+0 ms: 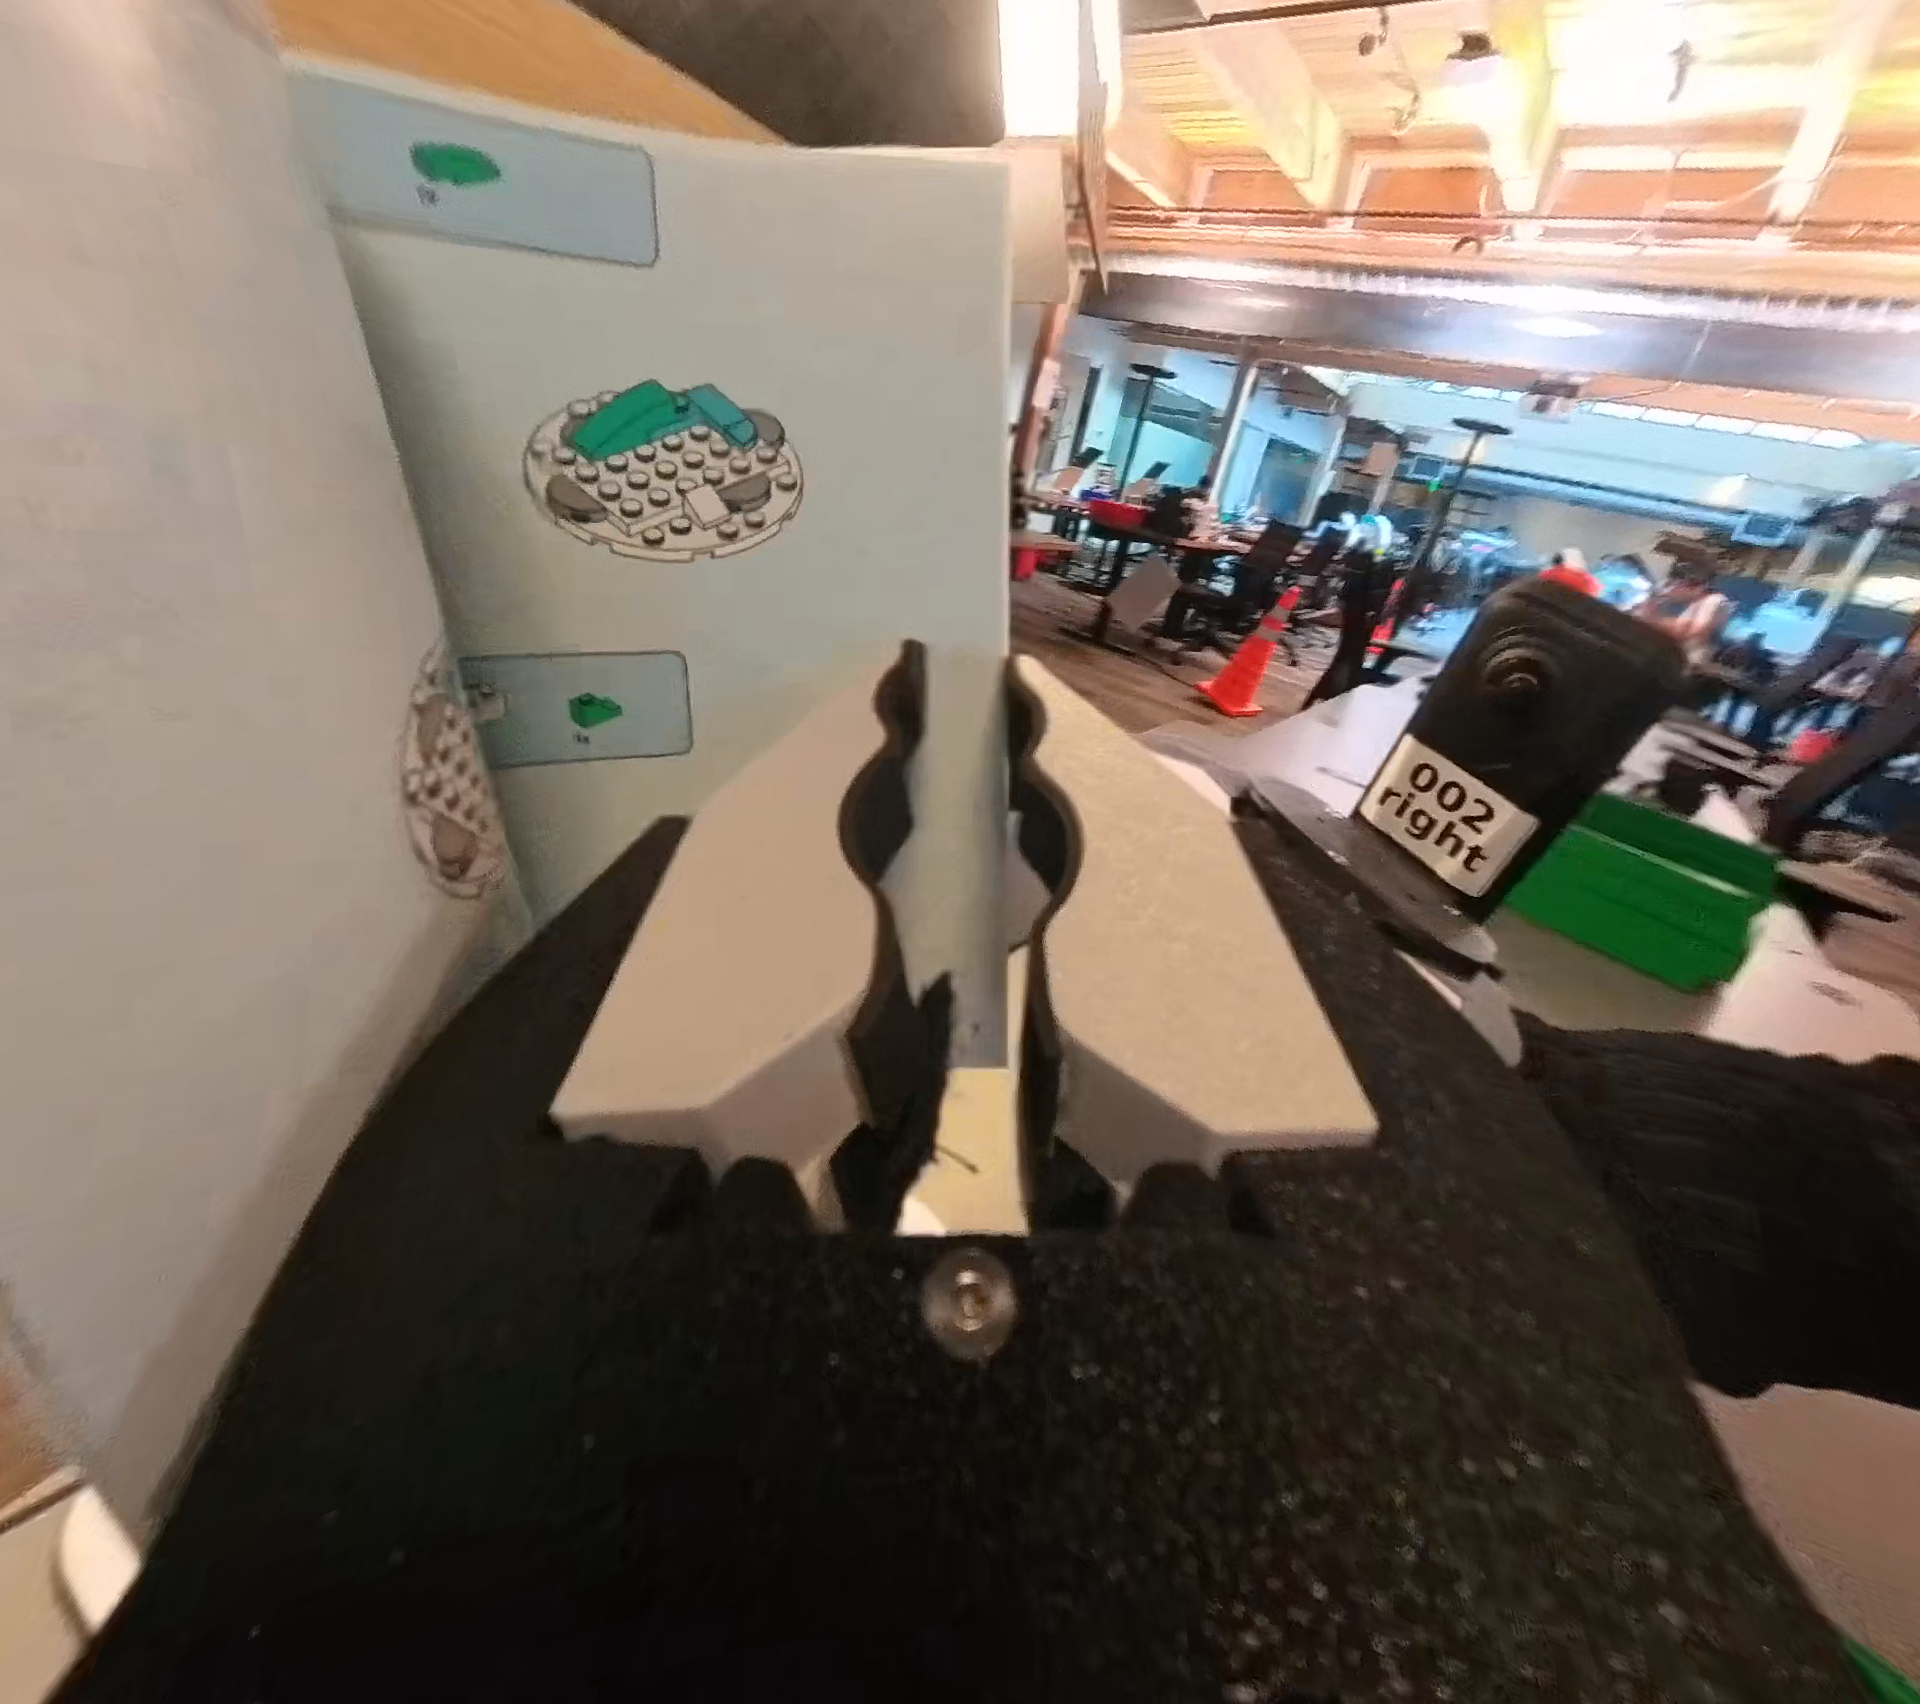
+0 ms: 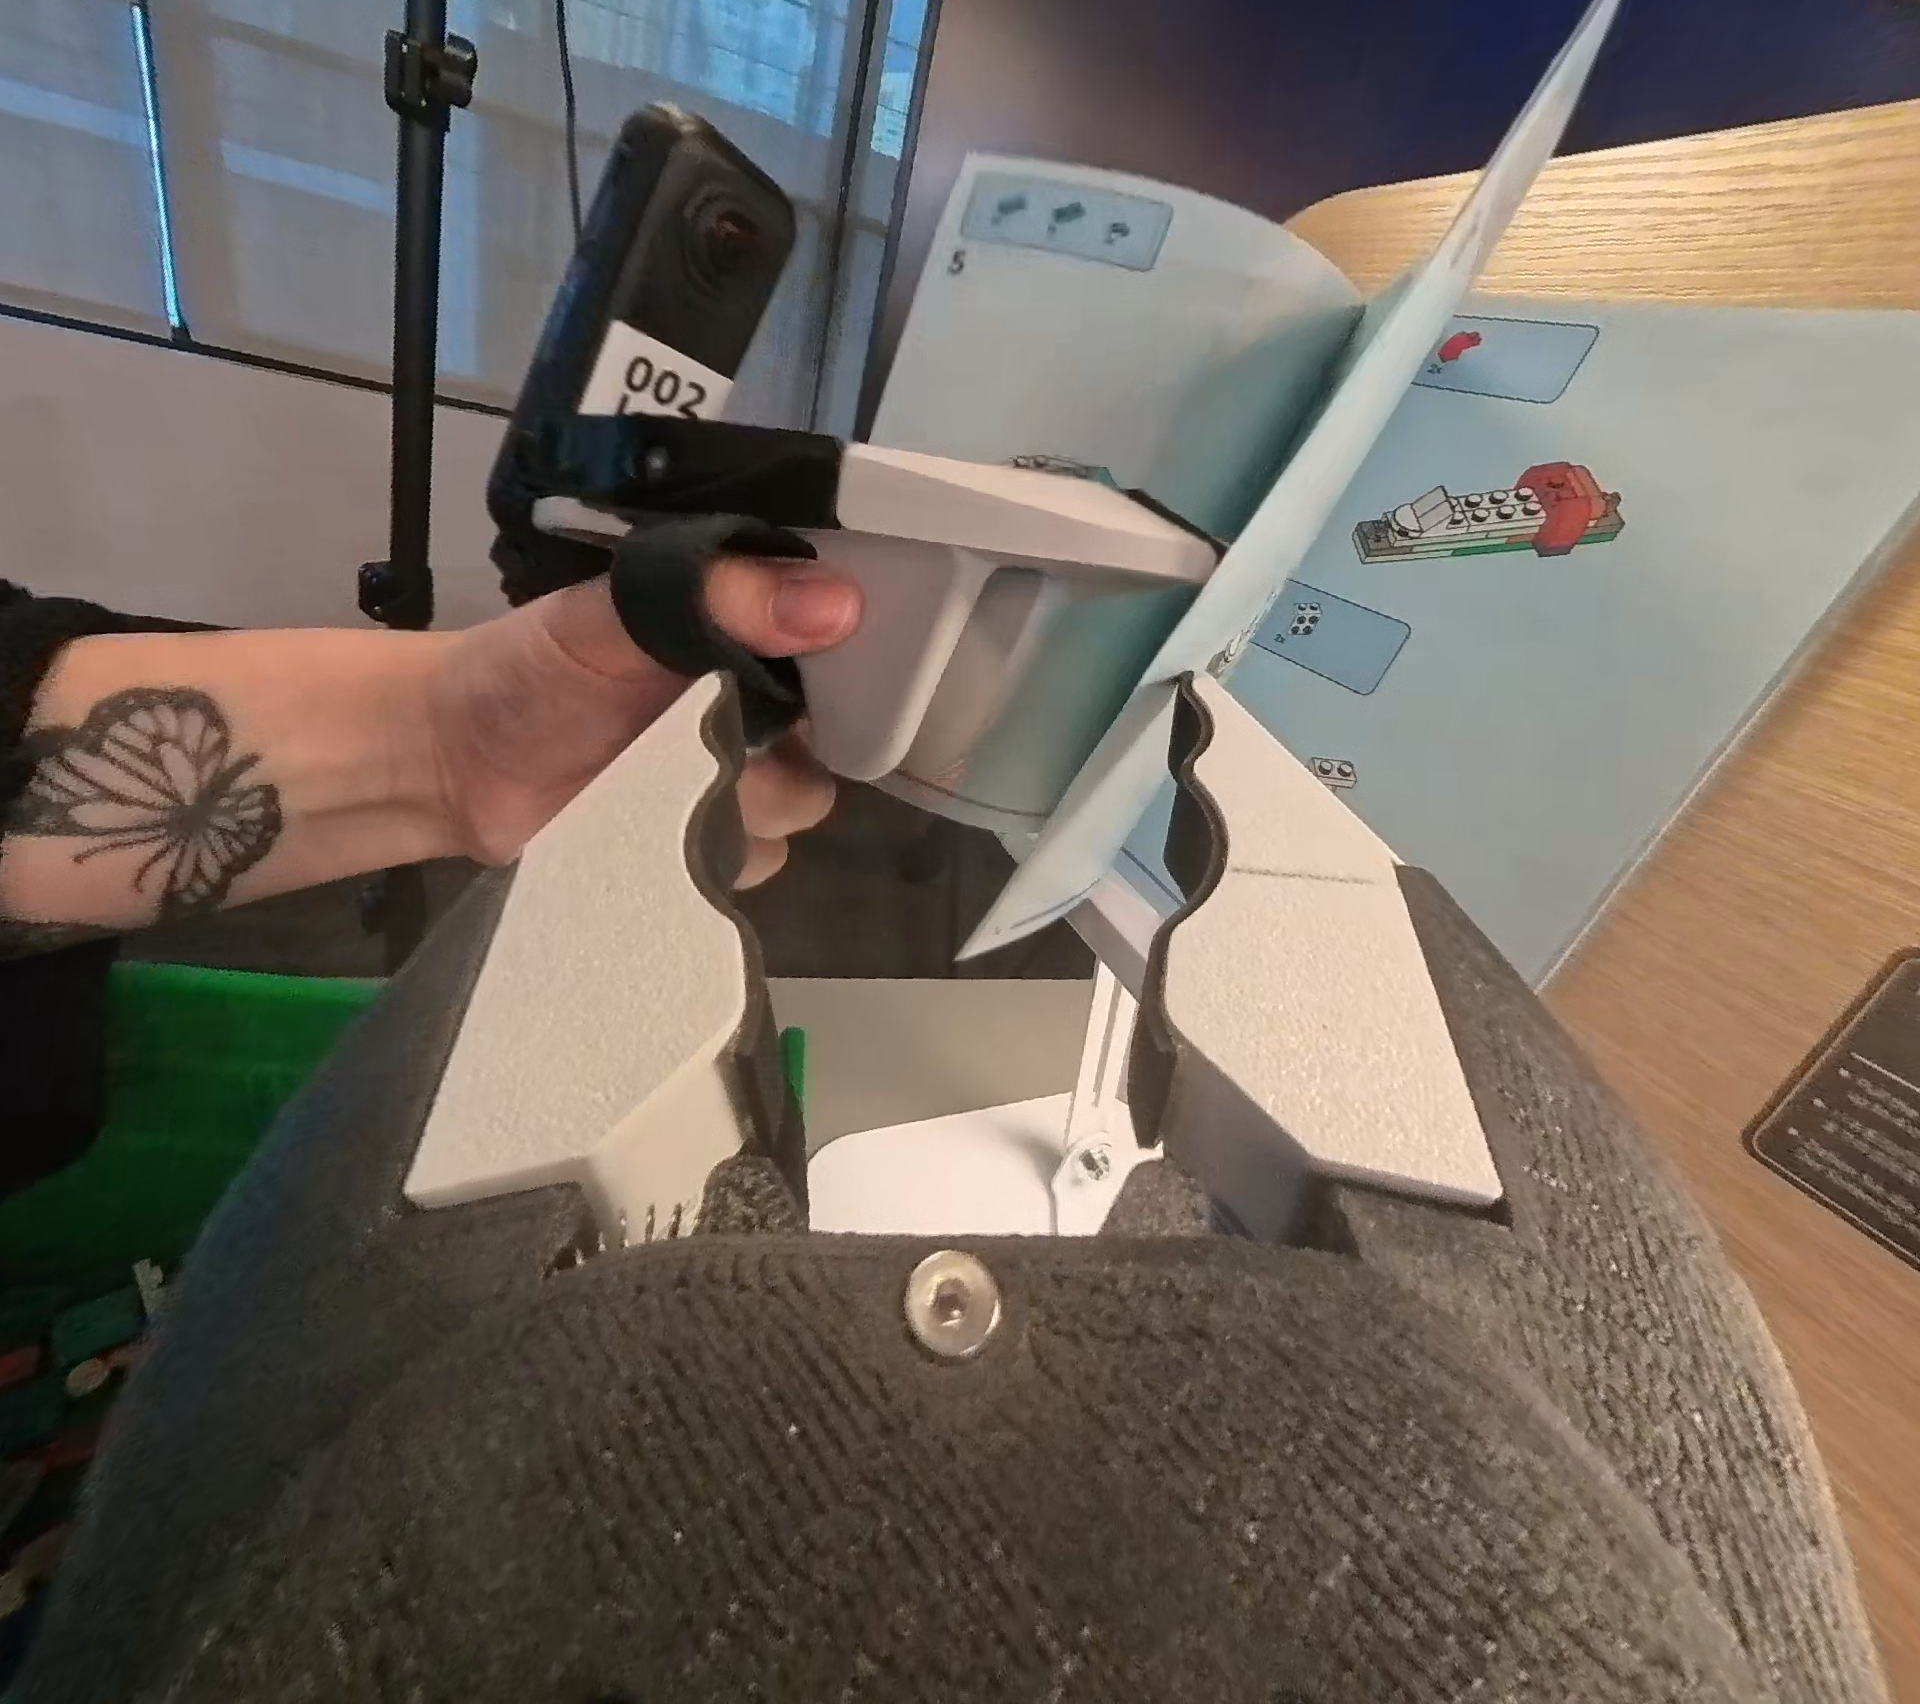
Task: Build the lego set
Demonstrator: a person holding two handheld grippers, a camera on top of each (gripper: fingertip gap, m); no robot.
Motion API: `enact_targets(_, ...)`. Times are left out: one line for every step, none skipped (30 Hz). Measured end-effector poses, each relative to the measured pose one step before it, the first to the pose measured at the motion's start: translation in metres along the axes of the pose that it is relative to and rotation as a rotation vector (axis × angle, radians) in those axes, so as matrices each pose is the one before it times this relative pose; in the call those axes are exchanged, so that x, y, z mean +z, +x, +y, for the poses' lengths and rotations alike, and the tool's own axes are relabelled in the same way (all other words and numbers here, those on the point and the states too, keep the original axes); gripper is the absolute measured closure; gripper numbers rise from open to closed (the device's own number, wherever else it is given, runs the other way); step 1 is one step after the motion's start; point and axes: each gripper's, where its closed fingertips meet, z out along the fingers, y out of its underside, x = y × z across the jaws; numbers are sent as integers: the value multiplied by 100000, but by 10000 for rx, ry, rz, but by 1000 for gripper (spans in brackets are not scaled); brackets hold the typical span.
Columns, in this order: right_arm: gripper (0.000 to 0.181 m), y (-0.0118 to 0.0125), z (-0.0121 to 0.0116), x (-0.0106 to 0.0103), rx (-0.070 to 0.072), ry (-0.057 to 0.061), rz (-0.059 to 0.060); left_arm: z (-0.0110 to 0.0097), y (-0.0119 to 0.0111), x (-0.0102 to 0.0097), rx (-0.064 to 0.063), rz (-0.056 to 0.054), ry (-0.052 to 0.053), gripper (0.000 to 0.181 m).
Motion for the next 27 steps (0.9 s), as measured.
enact_targets(99,-124,-109,-11,-2,56,-59,-145,118,-121,335,-134,-41,160)
enact_targets(99,-115,-97,11,-4,43,-49,-96,-88,-112,375,-273,-95,157)
enact_targets(99,-111,-59,51,-37,16,-23,-74,-158,-118,419,-312,-114,158)
enact_targets(99,-91,-26,65,-56,-6,-13,-42,-87,-94,380,-229,-128,160)
enact_targets(99,-97,-30,68,-40,-7,-18,30,-25,-28,271,-145,-161,161)
enact_targets(100,-86,-32,71,-17,5,-18,33,45,-3,171,-56,-143,162)
enact_targets(100,-44,-26,51,2,11,-3,-9,50,7,93,-13,-92,165)
enact_targets(100,-10,-22,36,16,10,11,-7,0,-9,20,-13,-70,168)
enact_targets(100,6,-7,31,29,11,9,-43,9,-16,-15,22,-27,169)
enact_targets(100,-15,-4,19,37,8,-4,-24,-45,-28,-53,12,-8,172)
enact_targets(100,-23,16,9,27,-1,-6,-31,-40,-35,-94,32,15,173)
enact_targets(100,-15,9,16,11,-4,-2,-61,-20,-44,-122,48,60,174)
enact_targets(100,-25,0,7,0,-1,-9,-30,-18,-51,-136,59,70,175)
enact_targets(100,-40,-5,3,-4,-6,-17,8,-36,-54,-131,56,61,176)
enact_targets(100,-40,-11,0,-12,-11,-16,21,-24,-60,-130,56,57,176)
enact_targets(100,-26,-9,-11,-25,-13,-14,32,11,-67,-142,83,67,177)
enact_targets(100,-29,-3,-8,-20,-9,-19,20,41,-62,-180,121,69,177)
enact_targets(100,-27,-19,-14,-2,5,-26,42,100,-69,-221,181,66,179)
enact_targets(100,-18,-48,-19,16,19,-23,27,111,-55,-289,223,76,181)
enact_targets(100,-6,-43,-23,31,25,-19,4,98,-48,-374,241,86,181)
enact_targets(100,-20,-62,-7,56,42,-30,18,123,-47,-407,295,75,181)
enact_targets(100,-32,-88,-5,71,59,-33,-5,131,-61,-393,299,98,181)
enact_targets(100,-33,-75,13,61,49,-20,-19,11,-66,-325,205,107,181)
enact_targets(100,-10,-28,29,39,13,-9,1,-21,-77,-218,139,99,181)
enact_targets(100,-25,9,48,14,-6,-11,19,-10,-75,-143,106,65,181)
enact_targets(100,-32,20,45,-1,-1,-14,30,12,-53,-130,93,50,181)
enact_targets(100,-28,19,35,-2,-2,-13,44,10,-20,-124,86,28,181)
